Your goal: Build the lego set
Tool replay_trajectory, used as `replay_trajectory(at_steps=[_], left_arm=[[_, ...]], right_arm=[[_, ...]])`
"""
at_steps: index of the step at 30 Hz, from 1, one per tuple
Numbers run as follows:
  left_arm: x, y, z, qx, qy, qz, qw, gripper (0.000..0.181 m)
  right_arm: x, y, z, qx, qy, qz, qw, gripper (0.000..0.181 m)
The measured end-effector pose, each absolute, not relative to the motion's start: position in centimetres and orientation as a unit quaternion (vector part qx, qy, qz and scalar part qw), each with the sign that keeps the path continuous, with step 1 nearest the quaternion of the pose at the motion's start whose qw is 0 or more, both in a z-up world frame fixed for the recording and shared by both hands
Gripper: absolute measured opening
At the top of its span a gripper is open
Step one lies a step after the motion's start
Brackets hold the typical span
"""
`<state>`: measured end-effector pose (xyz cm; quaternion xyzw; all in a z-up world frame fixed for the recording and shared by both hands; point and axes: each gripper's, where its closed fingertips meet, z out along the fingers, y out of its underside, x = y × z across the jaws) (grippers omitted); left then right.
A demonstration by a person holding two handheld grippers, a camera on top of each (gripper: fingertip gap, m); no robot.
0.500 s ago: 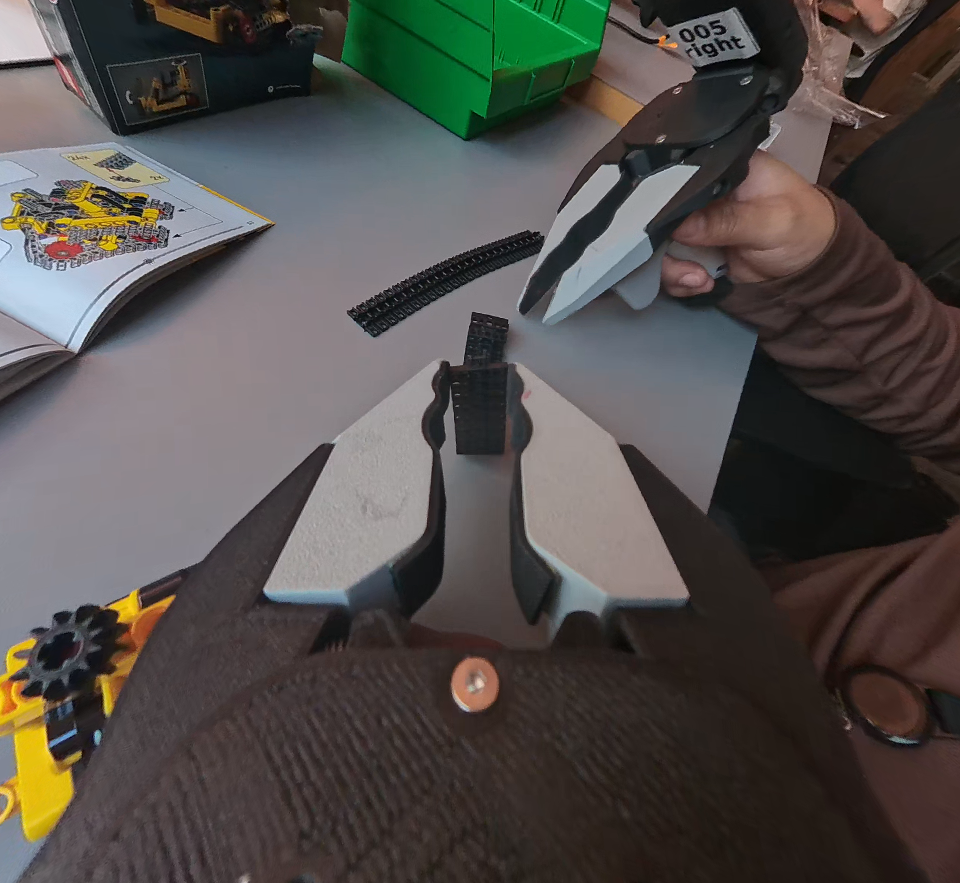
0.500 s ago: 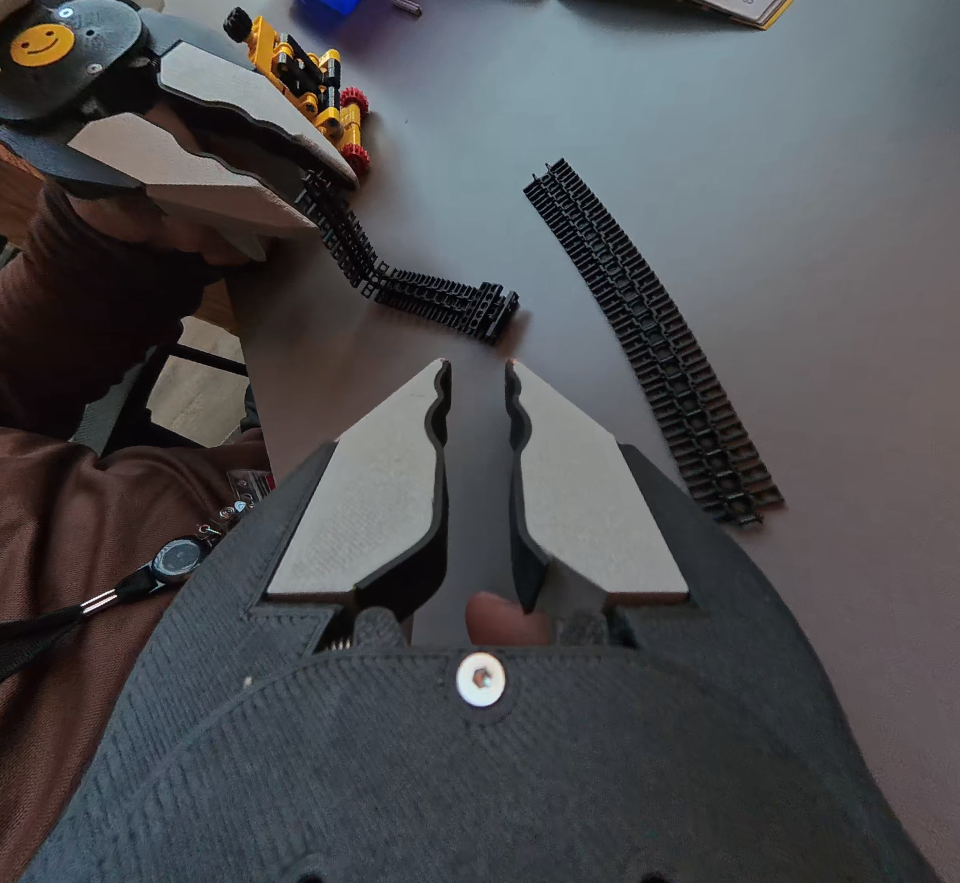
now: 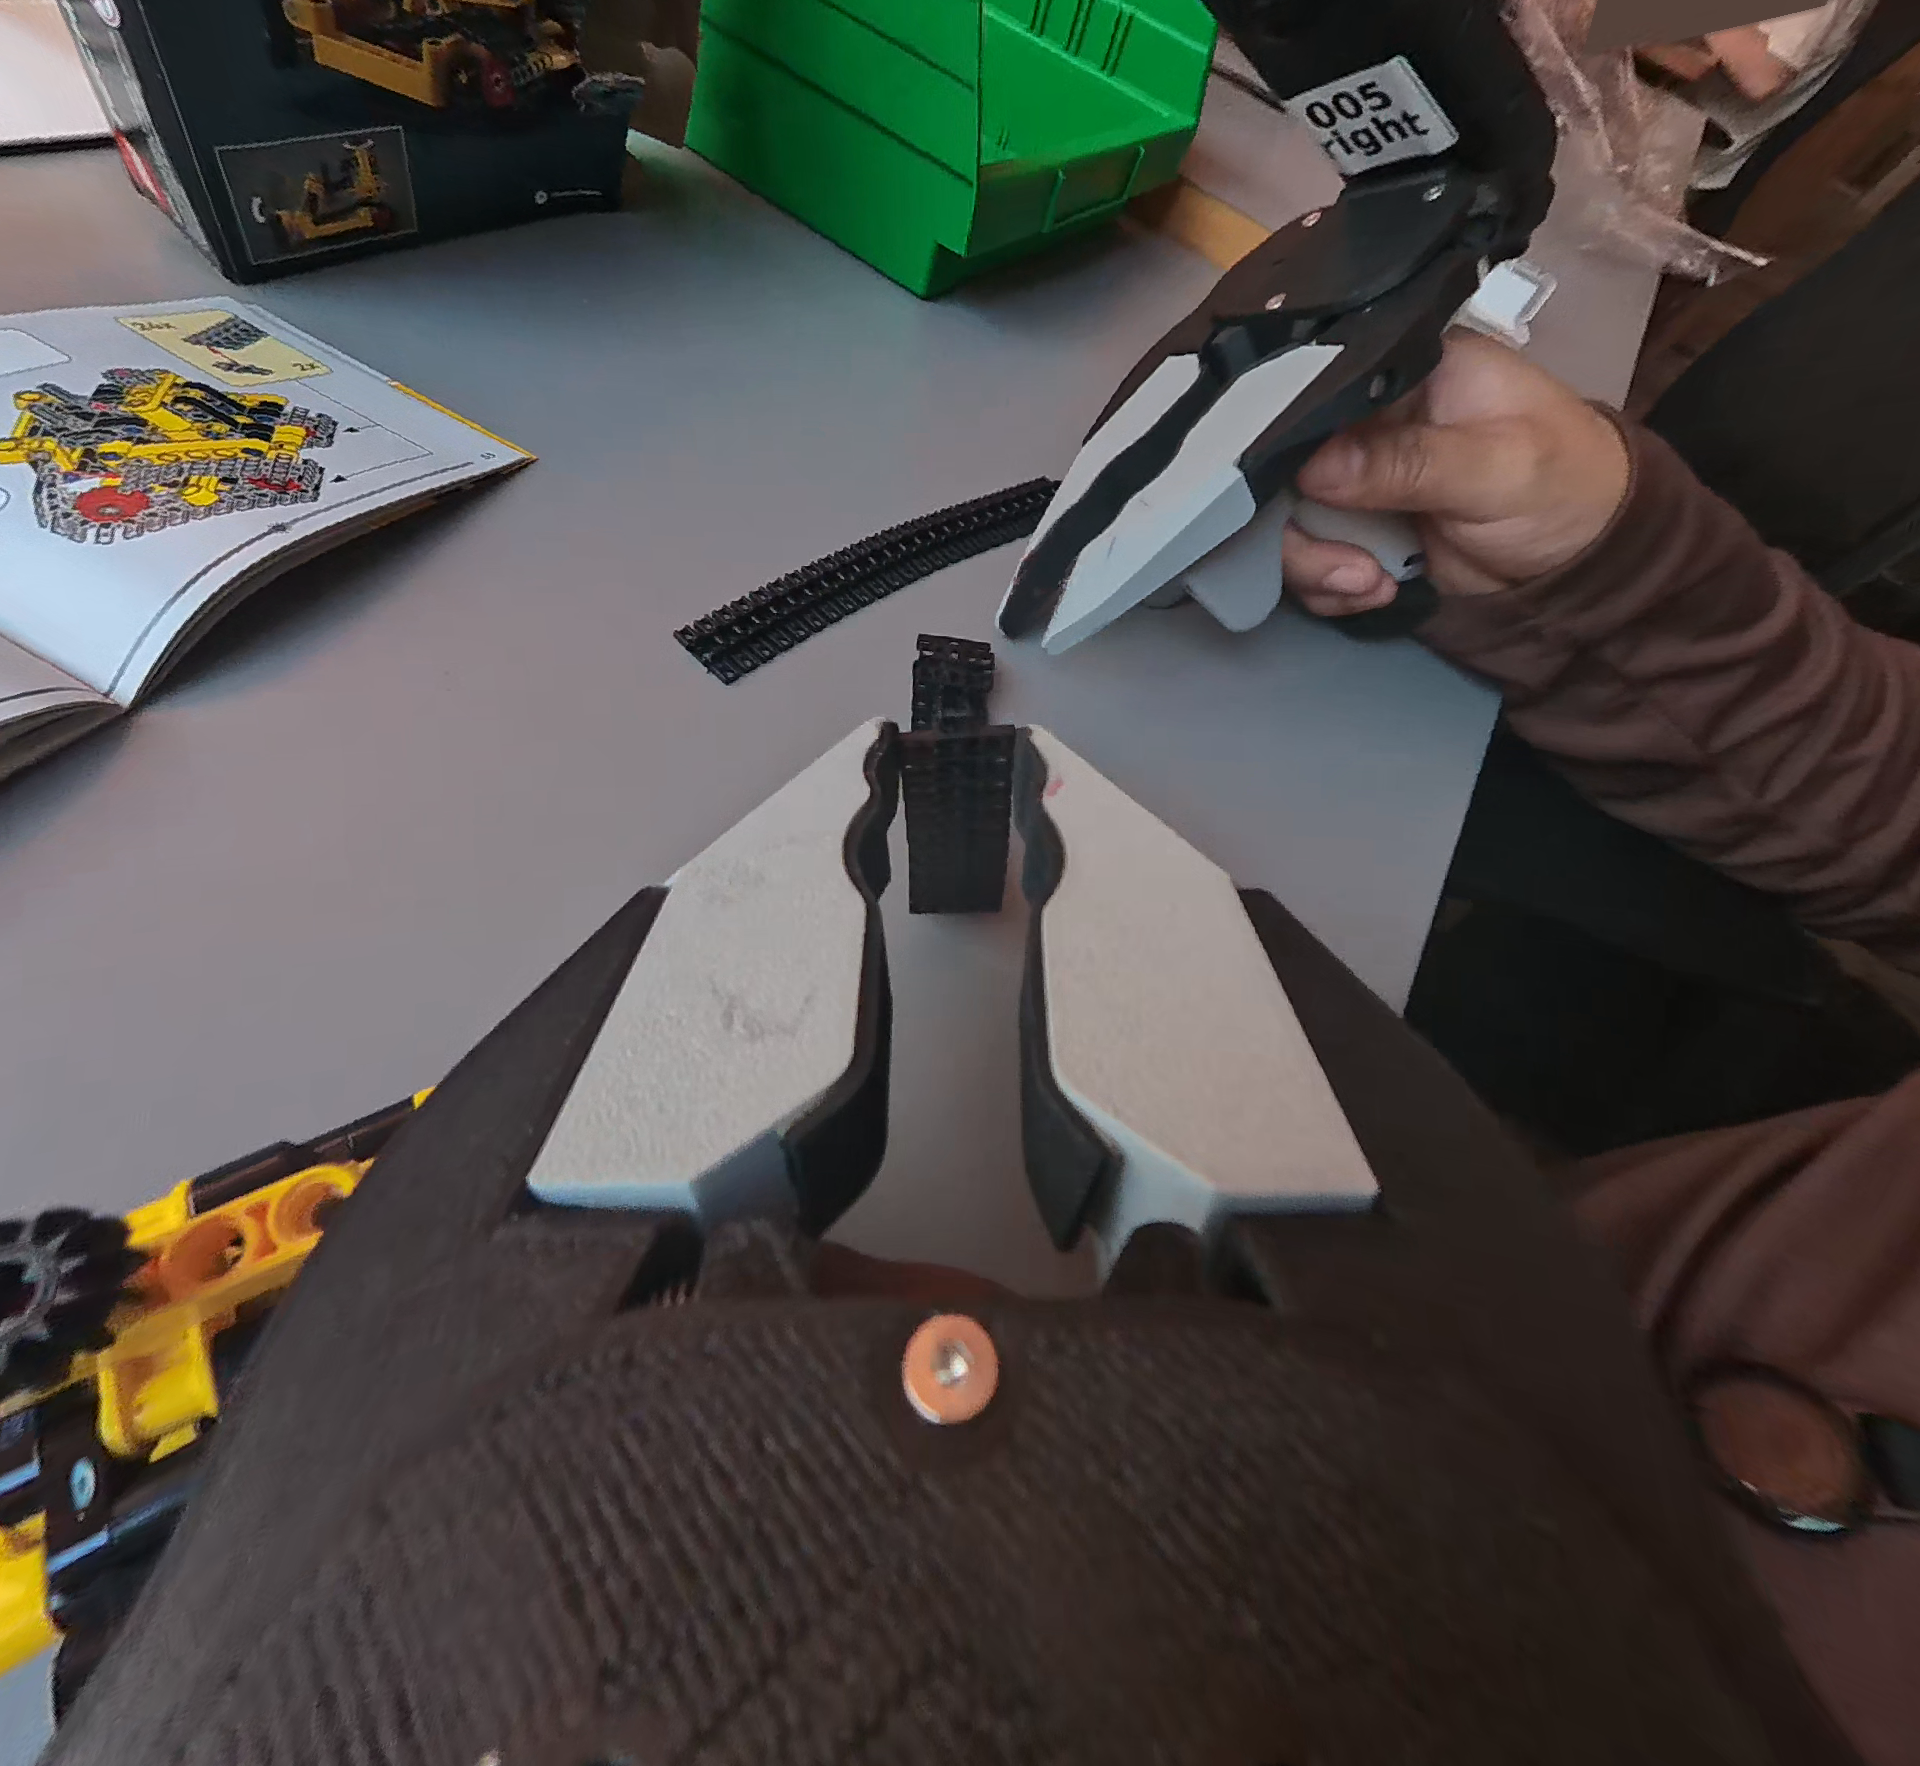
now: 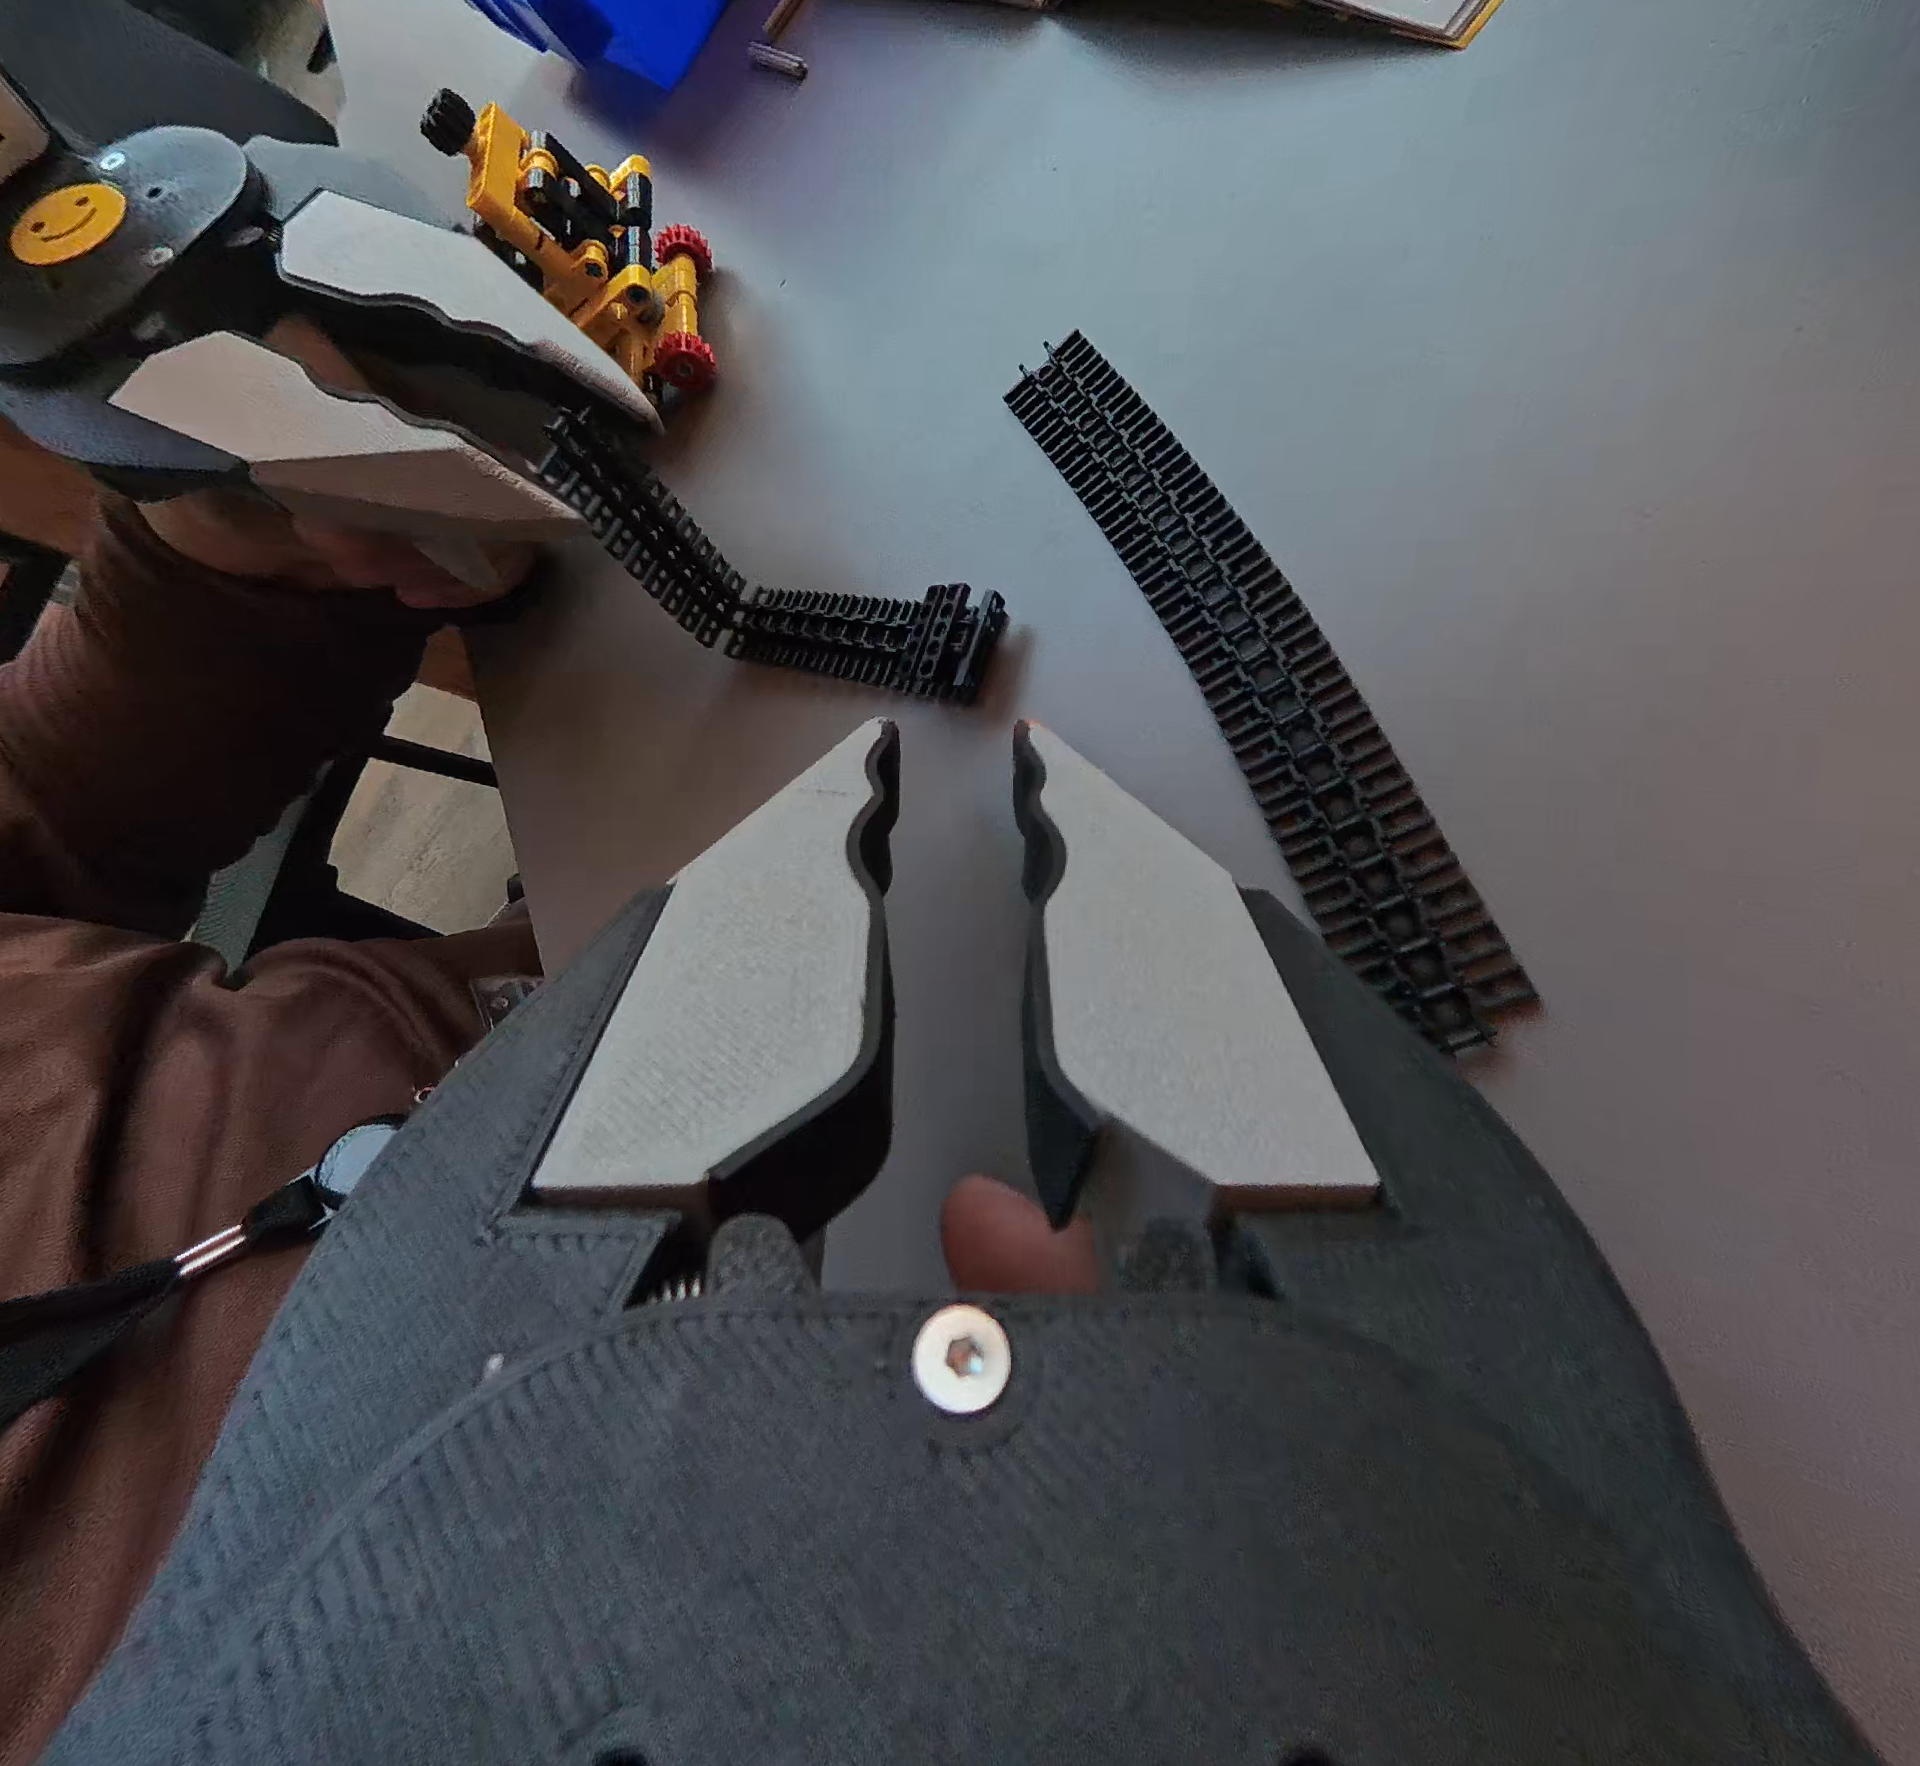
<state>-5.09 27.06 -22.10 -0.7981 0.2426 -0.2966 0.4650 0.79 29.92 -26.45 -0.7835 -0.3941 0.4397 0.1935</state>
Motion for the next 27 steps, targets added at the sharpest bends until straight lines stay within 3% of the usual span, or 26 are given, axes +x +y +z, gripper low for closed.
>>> replay_trajectory(at_steps=[13, 19, 27], left_arm=[[-4.5, 27.2, -23.4, -0.815, 0.275, -0.254, 0.443, 0.019], [-4.1, 27.2, -24.6, -0.827, 0.302, -0.231, 0.415, 0.019], [-3.4, 27.2, -26.1, -0.84, 0.331, -0.211, 0.374, 0.018]], right_arm=[[-0.5, 29.5, -25.4, -0.759, -0.417, 0.453, 0.214, 0.019], [-0.1, 30.5, -25.3, -0.677, -0.594, 0.248, 0.357, 0.021], [-1.1, 29.6, -26.7, -0.558, -0.723, 0.118, 0.39, 0.02]])
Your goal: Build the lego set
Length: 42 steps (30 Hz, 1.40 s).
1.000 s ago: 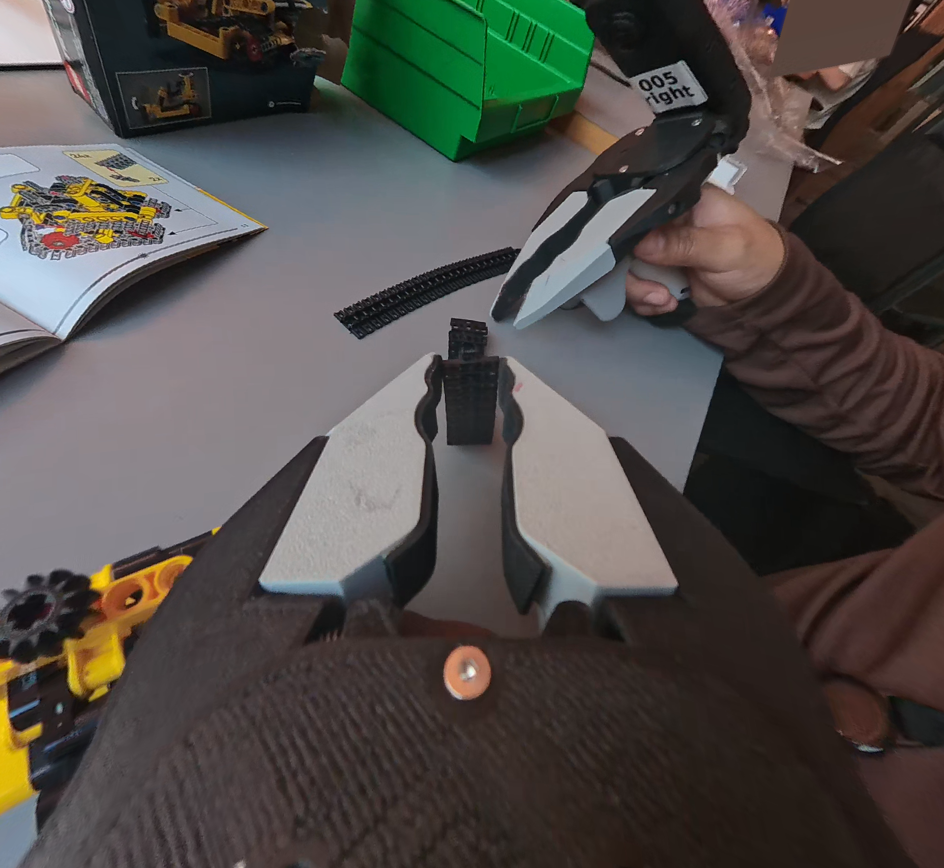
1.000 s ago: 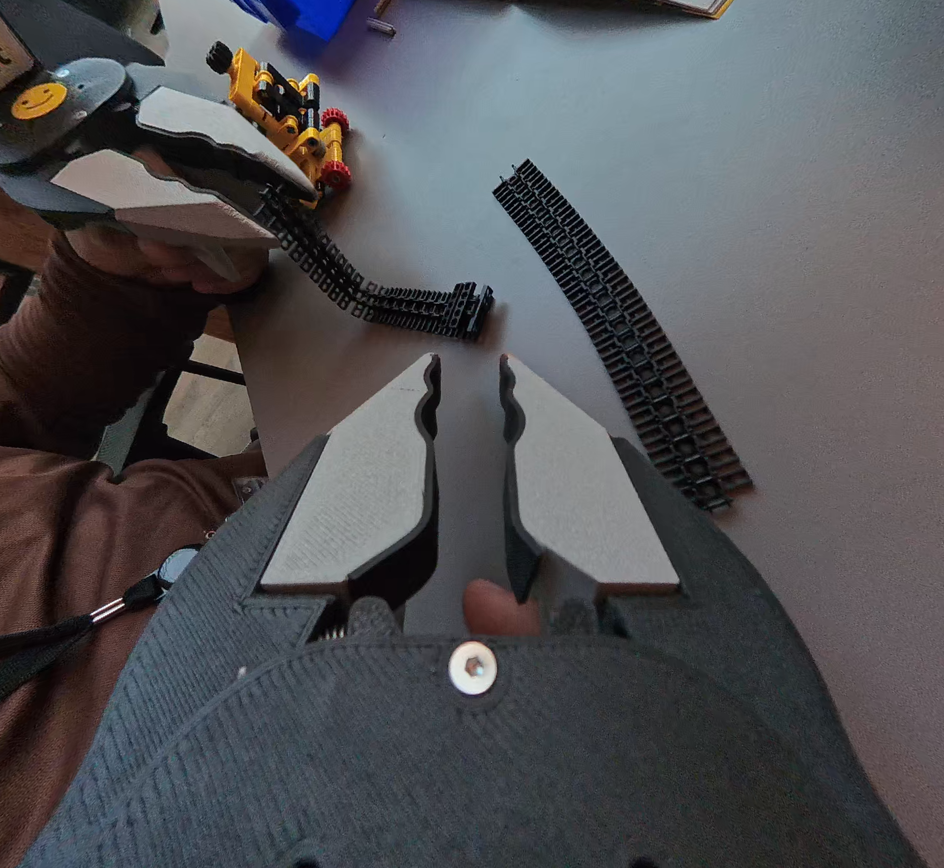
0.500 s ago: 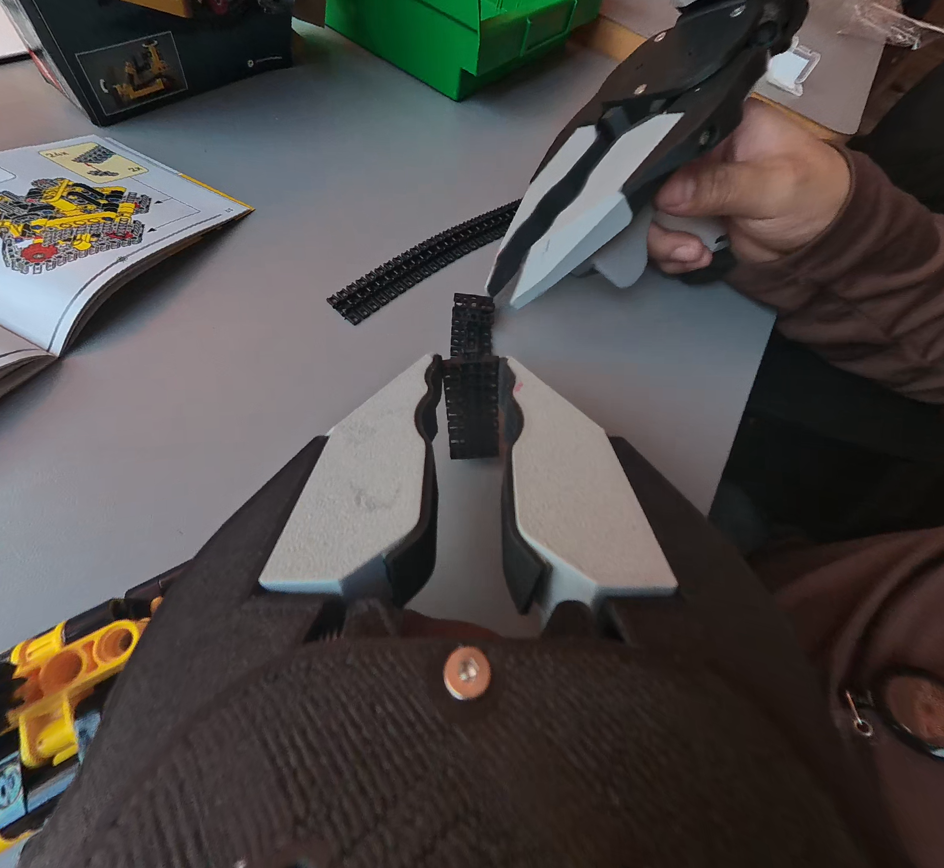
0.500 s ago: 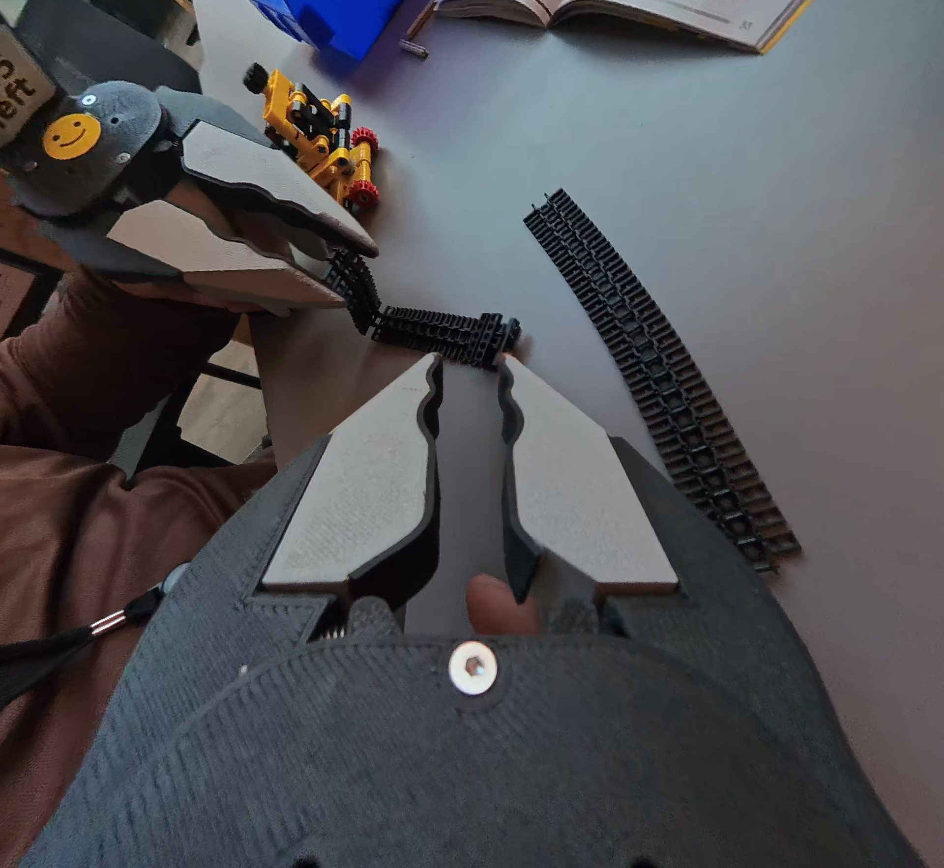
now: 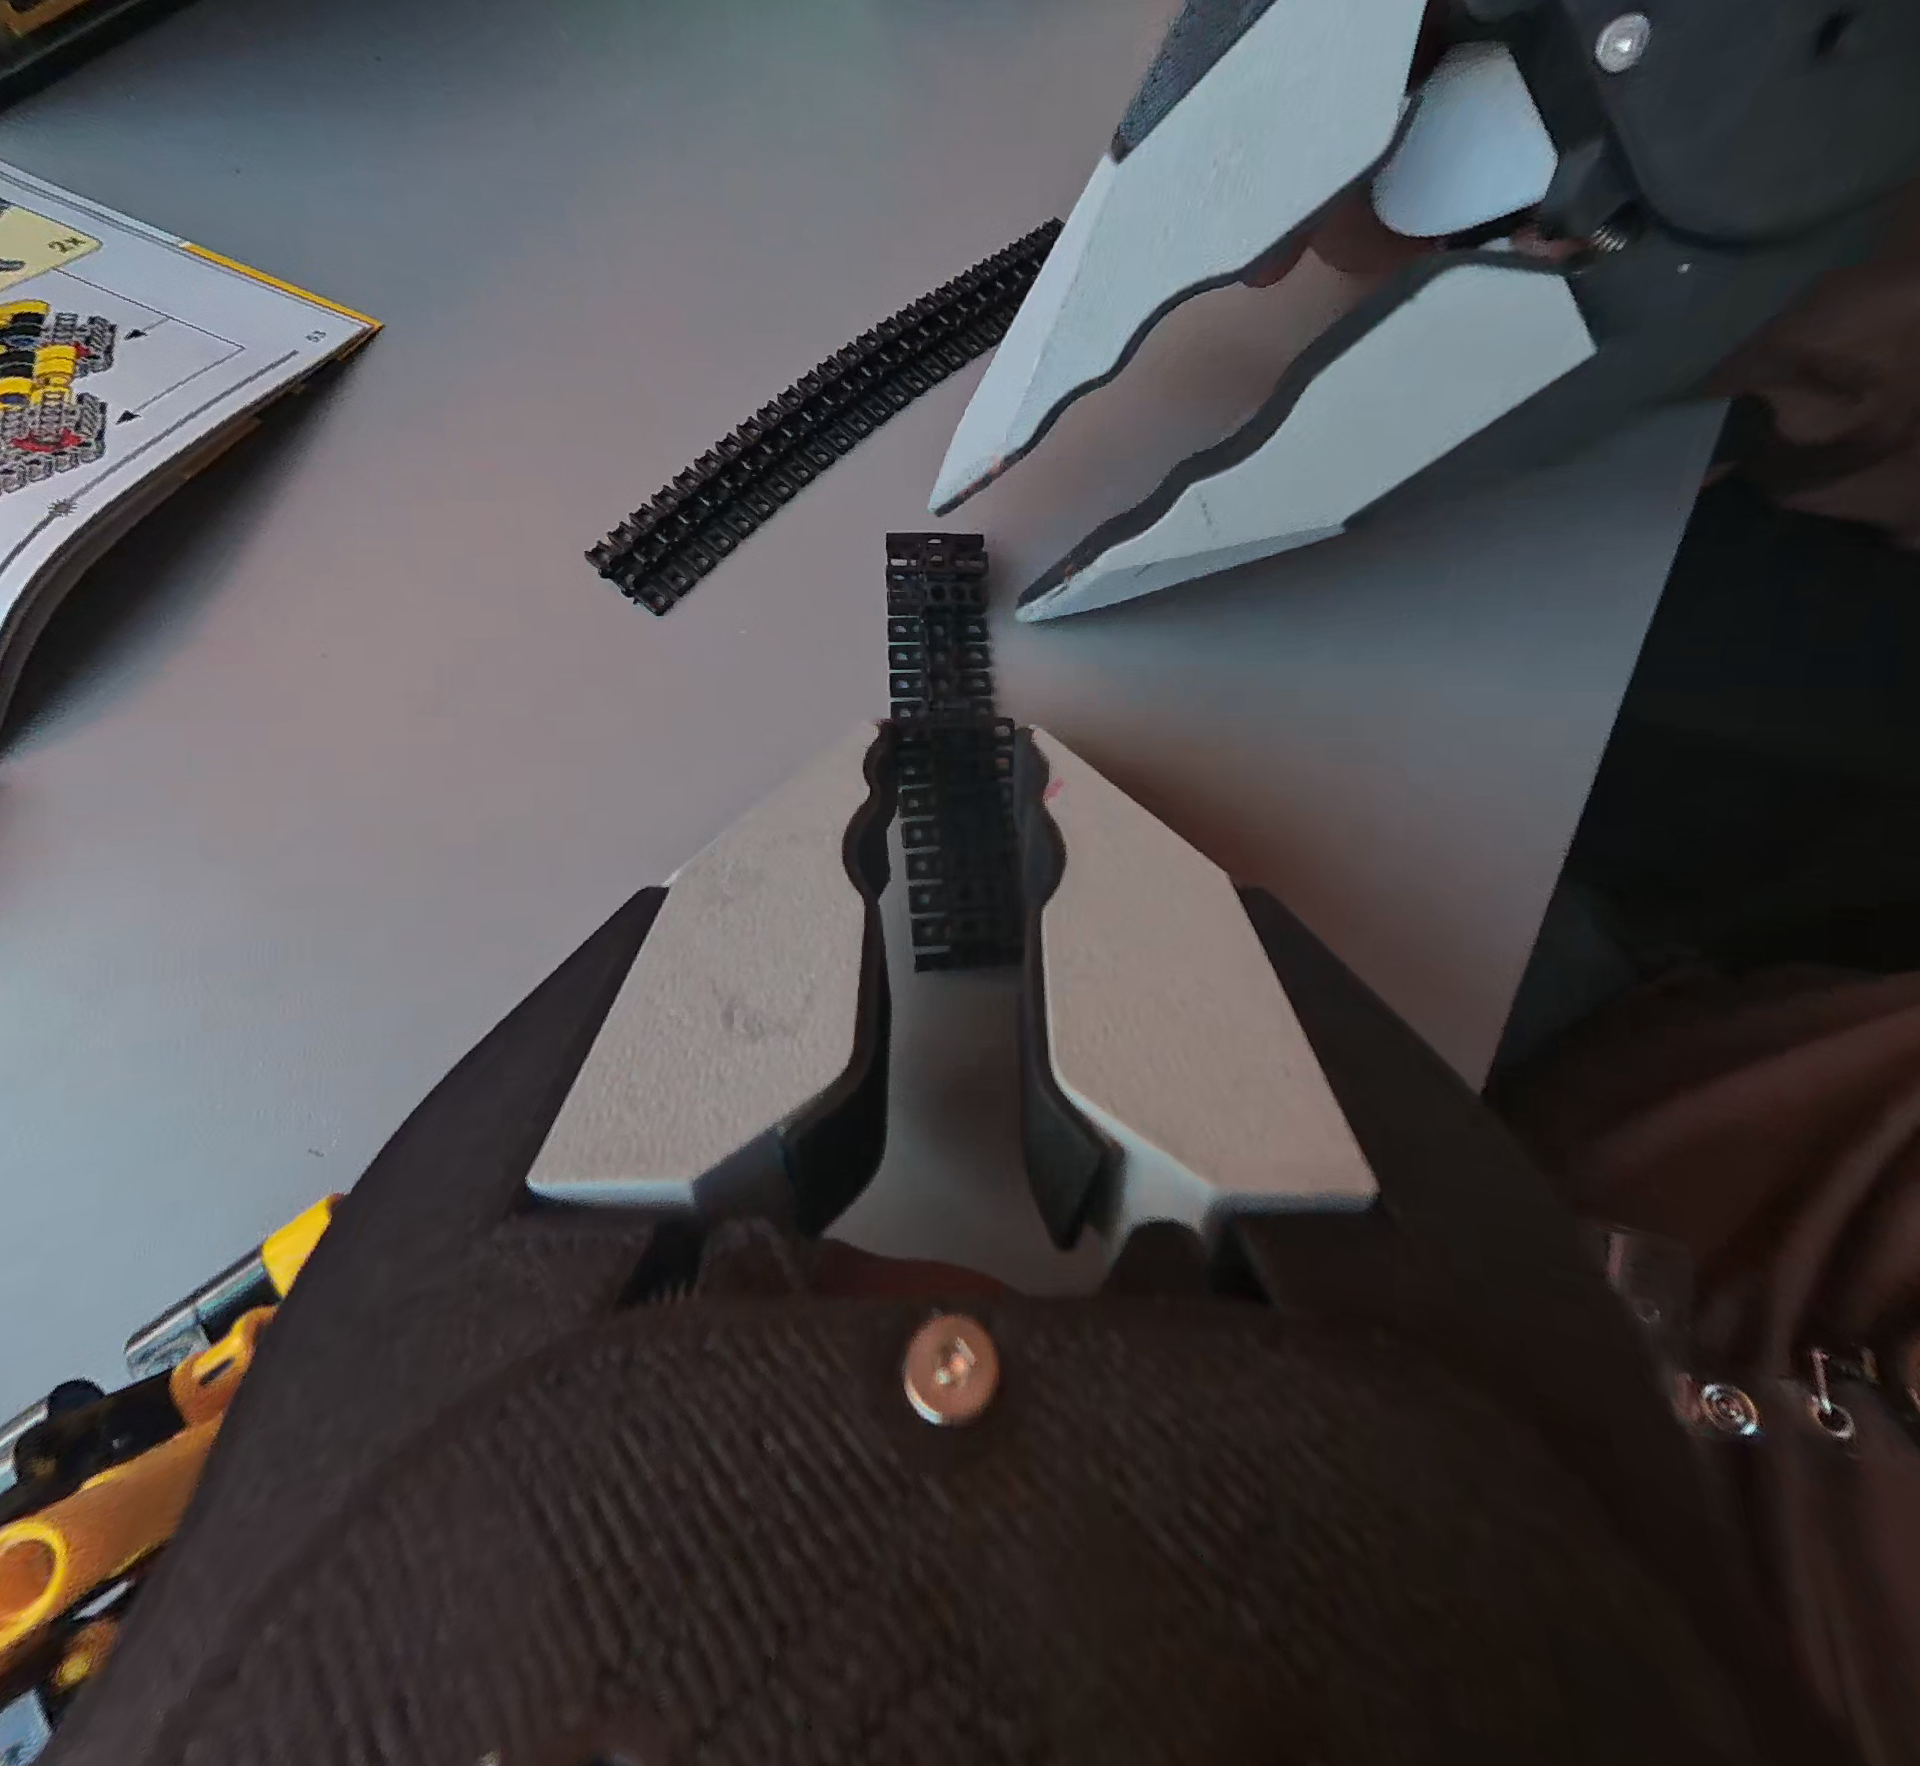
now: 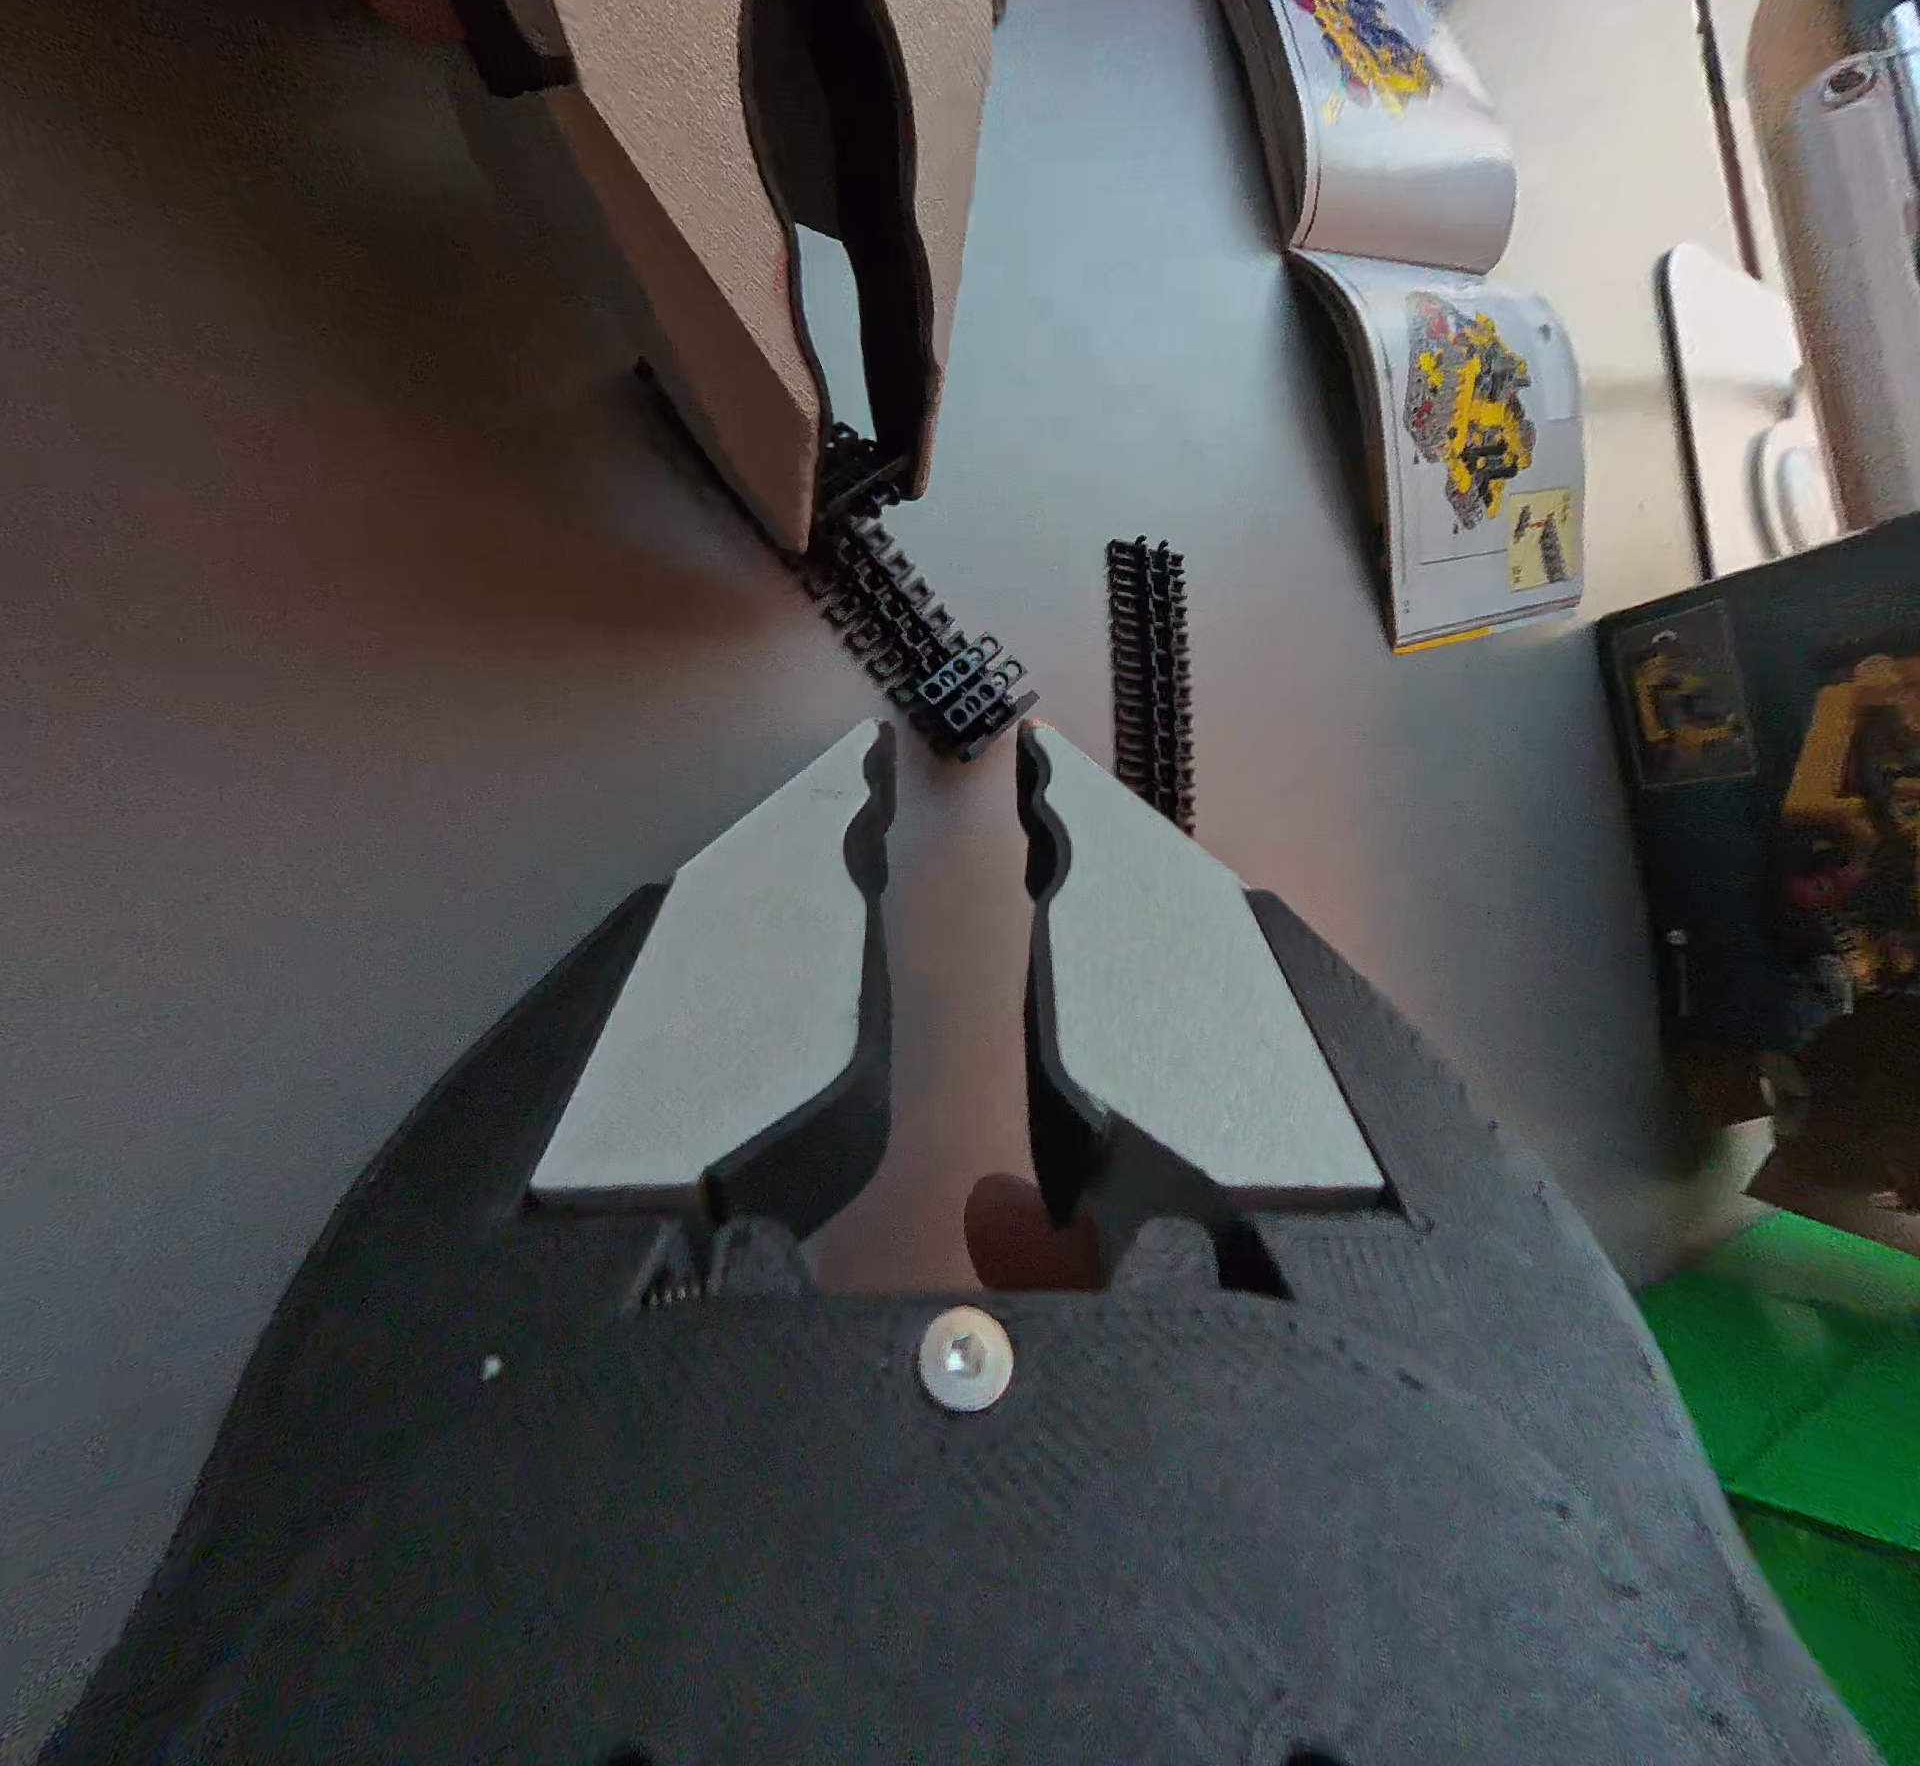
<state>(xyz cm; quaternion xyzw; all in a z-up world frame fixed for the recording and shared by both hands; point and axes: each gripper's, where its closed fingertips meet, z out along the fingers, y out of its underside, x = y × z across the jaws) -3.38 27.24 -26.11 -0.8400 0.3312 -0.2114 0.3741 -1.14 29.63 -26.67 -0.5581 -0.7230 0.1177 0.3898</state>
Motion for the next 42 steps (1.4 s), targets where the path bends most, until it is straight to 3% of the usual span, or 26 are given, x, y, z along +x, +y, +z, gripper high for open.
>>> replay_trajectory(at_steps=[10, 13, 19, 26, 42], left_arm=[[-3.1, 27.3, -26.3, -0.839, 0.34, -0.213, 0.369, 0.018], [-3.1, 27.4, -26.4, -0.84, 0.342, -0.209, 0.367, 0.018], [-3.2, 27.8, -26.6, -0.845, 0.336, -0.203, 0.363, 0.018], [-3.3, 28.0, -26.7, -0.846, 0.336, -0.194, 0.364, 0.018], [-4.0, 26.5, -27.1, -0.845, 0.362, -0.154, 0.363, 0.026]], right_arm=[[-1.7, 30.0, -26.6, -0.511, -0.758, 0.088, 0.395, 0.018], [-1.8, 30.1, -26.5, -0.502, -0.761, 0.084, 0.402, 0.007], [-2.3, 29.9, -26.0, -0.513, -0.744, 0.122, 0.41, 0.0], [-2.8, 28.9, -25.3, -0.52, -0.732, 0.182, 0.401, 0.0], [-3.2, 28.2, -25.9, -0.508, -0.745, 0.165, 0.4, 0.0]])
